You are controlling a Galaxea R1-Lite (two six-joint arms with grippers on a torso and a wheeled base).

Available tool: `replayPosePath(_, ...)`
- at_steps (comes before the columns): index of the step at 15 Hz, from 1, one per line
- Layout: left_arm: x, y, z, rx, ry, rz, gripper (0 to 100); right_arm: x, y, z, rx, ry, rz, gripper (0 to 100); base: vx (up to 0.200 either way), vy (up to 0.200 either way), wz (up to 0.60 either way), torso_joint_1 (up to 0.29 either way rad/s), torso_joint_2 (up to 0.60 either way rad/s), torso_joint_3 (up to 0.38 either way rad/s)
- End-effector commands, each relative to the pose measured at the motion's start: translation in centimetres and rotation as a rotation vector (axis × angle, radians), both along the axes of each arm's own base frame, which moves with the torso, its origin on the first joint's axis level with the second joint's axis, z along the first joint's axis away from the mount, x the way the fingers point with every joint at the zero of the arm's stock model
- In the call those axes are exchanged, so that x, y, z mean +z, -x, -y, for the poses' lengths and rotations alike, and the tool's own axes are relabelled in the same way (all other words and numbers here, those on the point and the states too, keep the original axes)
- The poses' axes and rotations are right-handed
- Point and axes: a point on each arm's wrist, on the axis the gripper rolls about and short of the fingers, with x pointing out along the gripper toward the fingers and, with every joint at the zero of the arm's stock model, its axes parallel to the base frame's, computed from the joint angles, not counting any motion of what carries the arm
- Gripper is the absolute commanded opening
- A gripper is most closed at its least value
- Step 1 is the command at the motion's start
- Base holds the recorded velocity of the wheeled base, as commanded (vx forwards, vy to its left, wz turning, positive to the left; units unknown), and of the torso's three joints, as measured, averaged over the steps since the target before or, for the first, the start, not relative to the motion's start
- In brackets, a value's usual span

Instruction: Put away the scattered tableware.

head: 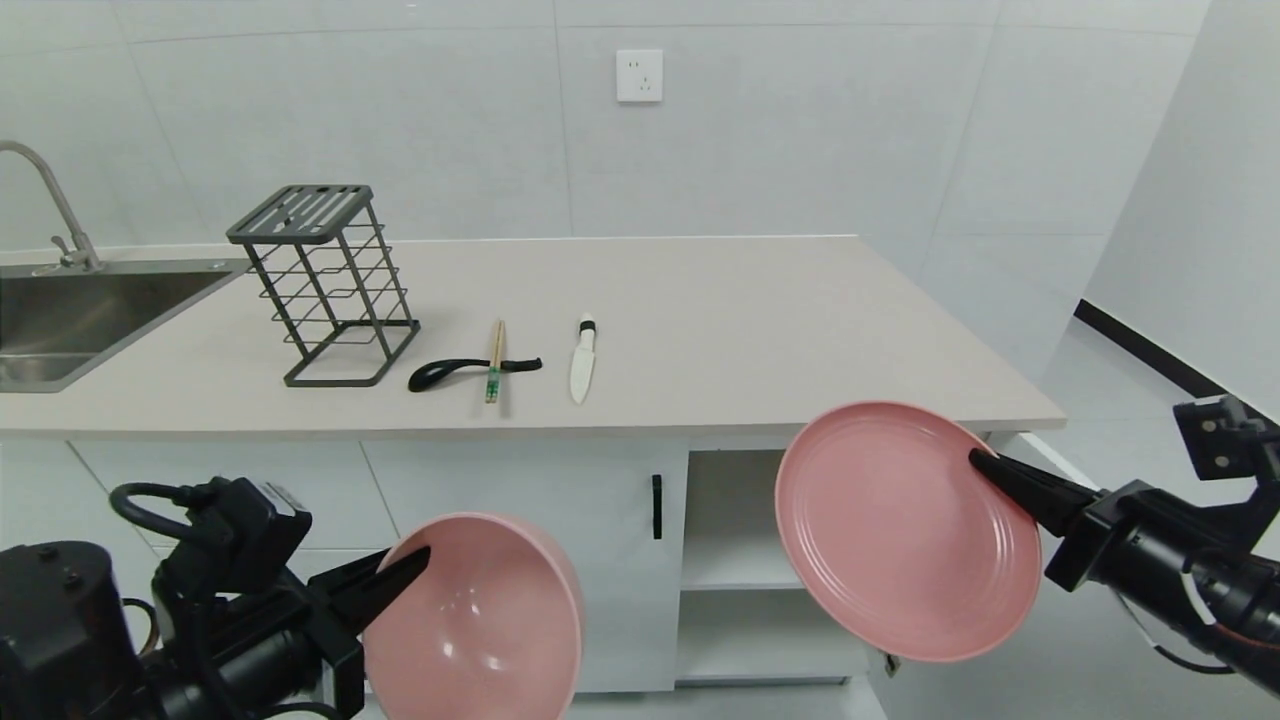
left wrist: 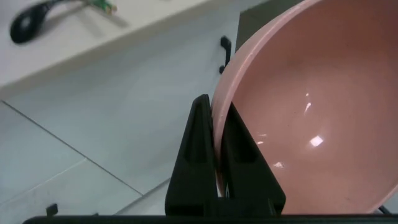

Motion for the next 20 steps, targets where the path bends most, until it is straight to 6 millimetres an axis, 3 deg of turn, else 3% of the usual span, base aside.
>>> replayPosePath(1, -0.2, 0.0, 0.0, 0.001, -0.008, -0.017, 0, 0.0, 0.0, 0.0, 0.001, 0.0, -0.001, 0, 0.0, 0.0, 0.0, -0.261, 0.49, 0.246)
replayPosePath(6, 1.7, -1.8, -0.7, 0.113, 0.193, 0.131, 0, 0.0, 0.1, -0.1, 0.006, 0.0, -0.001, 0, 0.0, 0.0, 0.0, -0.263, 0.51, 0.238)
replayPosePath(8, 1.0, -3.2, -0.5, 0.223, 0.187, 0.155, 0, 0.0, 0.1, -0.1, 0.009, -0.001, 0.002, 0, 0.0, 0.0, 0.0, -0.254, 0.49, 0.229)
replayPosePath(9, -0.6, -3.5, 0.9, 0.244, 0.135, 0.092, 0, 0.1, 0.2, -0.4, 0.023, -0.001, 0.004, 0, 0.0, 0.0, 0.0, -0.261, 0.48, 0.217)
replayPosePath(13, 0.4, -2.3, 2.2, 0.16, 0.171, 0.124, 0, 0.1, 0.4, -0.7, 0.014, 0.001, 0.005, 0, 0.0, 0.0, 0.0, -0.192, 0.36, 0.158)
replayPosePath(20, -0.5, -1.8, 3.8, 0.103, 0.081, 0.123, 0, 0.1, 0.4, -0.9, 0.022, 0.004, 0.008, 0, 0.0, 0.0, 0.0, -0.122, 0.18, 0.076)
